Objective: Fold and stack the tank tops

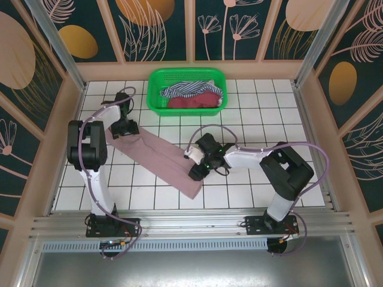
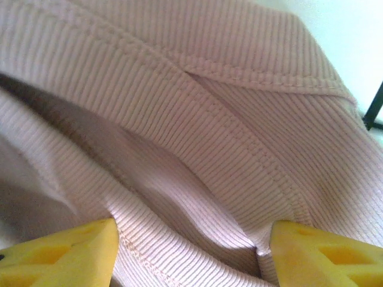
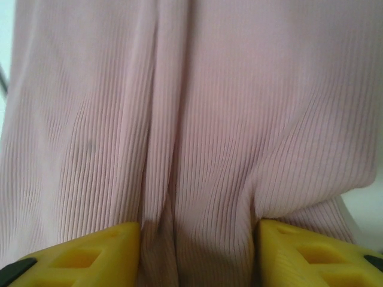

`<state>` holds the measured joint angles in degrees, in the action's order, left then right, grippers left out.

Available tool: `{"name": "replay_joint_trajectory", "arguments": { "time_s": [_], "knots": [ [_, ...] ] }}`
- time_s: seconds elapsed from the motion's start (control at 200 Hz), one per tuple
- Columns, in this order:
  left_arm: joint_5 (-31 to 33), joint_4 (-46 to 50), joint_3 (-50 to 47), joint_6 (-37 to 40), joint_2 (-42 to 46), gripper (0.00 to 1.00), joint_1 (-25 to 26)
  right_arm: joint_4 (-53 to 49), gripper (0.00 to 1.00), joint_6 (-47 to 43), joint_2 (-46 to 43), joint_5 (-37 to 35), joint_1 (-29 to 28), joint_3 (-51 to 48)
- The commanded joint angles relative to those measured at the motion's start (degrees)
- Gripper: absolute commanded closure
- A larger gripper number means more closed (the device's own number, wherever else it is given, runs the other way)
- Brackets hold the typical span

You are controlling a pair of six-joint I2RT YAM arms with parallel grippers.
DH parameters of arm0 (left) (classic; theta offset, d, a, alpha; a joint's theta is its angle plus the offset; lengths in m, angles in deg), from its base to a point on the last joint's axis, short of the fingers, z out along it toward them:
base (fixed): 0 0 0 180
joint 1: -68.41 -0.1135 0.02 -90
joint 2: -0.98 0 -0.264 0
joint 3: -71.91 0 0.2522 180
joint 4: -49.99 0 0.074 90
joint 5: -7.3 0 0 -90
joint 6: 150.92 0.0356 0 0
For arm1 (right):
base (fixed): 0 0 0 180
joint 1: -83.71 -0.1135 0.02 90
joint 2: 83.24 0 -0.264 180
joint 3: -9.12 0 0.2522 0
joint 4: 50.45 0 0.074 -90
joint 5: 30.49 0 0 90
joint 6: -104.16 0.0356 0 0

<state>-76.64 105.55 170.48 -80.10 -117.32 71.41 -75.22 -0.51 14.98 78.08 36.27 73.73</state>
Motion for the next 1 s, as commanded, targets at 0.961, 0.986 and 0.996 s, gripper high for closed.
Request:
{"name": "replay_joint_trajectory", "arguments": {
  "time_s": [0.961, 0.986, 0.996],
  "knots": [
    [-9.75, 8.3, -1.63, -5.11, 18.31, 0.31, 4.51, -9.14, 0.4, 28.79, -11.34, 2.84, -2.19, 0.57],
    [-10.17, 8.3, -4.73, -6.58, 20.83, 0.31, 5.56, -9.53, 0.4, 29.25, -11.06, 2.43, -2.39, 0.81],
    [-9.95, 8.3, -5.75, -7.43, 22.15, 0.31, 5.95, -9.64, 0.39, 29.39, -10.9, 2.28, -2.37, 0.85]
  ]
}}
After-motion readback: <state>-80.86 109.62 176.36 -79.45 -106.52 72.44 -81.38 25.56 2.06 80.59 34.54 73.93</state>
